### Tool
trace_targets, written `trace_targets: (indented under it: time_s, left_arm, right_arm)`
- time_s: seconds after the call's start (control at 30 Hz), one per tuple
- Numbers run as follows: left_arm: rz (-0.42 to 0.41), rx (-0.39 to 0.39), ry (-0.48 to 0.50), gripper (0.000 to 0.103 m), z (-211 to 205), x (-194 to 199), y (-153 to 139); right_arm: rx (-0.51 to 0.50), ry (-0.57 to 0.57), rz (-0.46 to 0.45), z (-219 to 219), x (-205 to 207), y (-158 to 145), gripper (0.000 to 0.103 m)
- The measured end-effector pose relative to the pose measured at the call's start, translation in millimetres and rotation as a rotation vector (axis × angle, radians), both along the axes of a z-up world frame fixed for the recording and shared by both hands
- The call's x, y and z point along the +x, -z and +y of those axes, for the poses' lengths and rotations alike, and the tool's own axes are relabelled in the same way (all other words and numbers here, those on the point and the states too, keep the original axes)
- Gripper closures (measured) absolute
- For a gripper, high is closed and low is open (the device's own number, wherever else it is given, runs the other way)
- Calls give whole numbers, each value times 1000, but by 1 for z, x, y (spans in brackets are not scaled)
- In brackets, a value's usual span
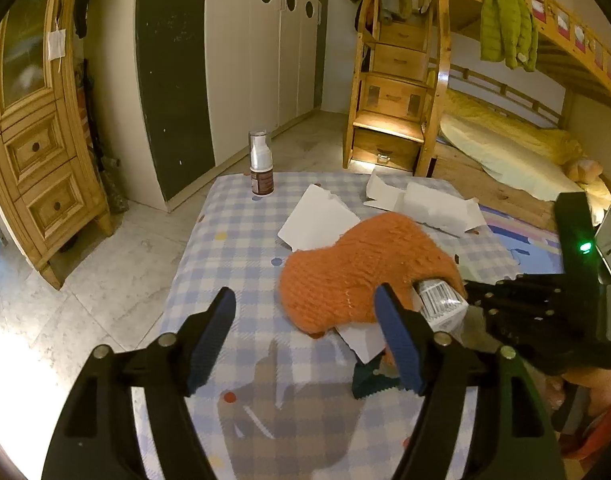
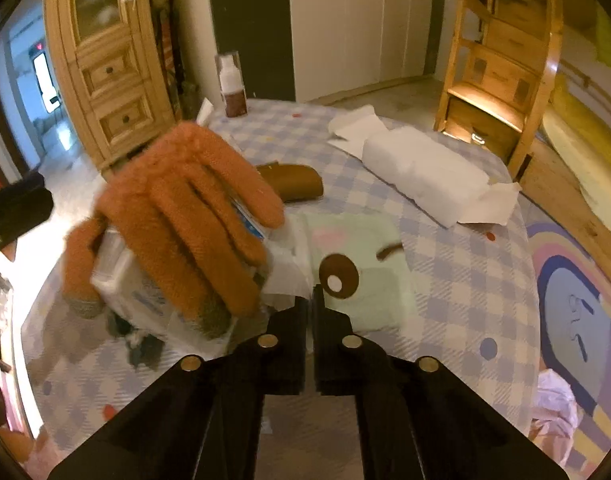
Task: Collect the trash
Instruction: 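Grasp the orange glove with the left tool while the right tool grasps a white paper sheet, then carry the glove and paper with both tools to the pink trash bag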
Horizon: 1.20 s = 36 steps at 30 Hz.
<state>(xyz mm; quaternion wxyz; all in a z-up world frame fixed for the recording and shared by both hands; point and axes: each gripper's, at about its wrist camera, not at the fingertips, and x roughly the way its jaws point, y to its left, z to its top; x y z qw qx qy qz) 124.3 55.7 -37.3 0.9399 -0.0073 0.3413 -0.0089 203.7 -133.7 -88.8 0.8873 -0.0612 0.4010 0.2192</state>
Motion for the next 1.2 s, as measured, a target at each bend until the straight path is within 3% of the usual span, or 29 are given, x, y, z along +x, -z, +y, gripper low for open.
trace_targets:
  time_s: [0.27,0.5,0.7,0.77,0.83,0.9,0.97,1.1,1.2]
  left_arm:
    - [-5,-14,71,33,-21,1,-4]
    - [4,-37,156,39,-46,18,-8]
    - [67,-47,192,52,-63,39,3]
    - [99,-74,192,65,-63,44,7]
    - [119,-114,197,72,-61,47,10]
    - [113,-123,197,79,-59,45,8]
    - [98,-135,196,93,-57,42,4]
    - [58,-125,185,93,-49,36,-11]
    - [-10,-114,176,94,-39,29,-38]
  right_arm:
    - [101,154,-101,-52,-41,-55,102]
    - [78,238,-139,-78,-60,-70,102]
    - [100,250,-91,-89,-62,-58,102]
    - [105,248,-84,-90,-64,-56,102]
    - [110,247,-80,-90,-66,-55,102]
    - [113,244,-77,-89,-68,-54,102]
    - [120,242,-77,-89,-70,-55,102]
    - [123,245,-89,-90,-74,-58,102]
    - [132,254,-109,-93,-78,-65,102]
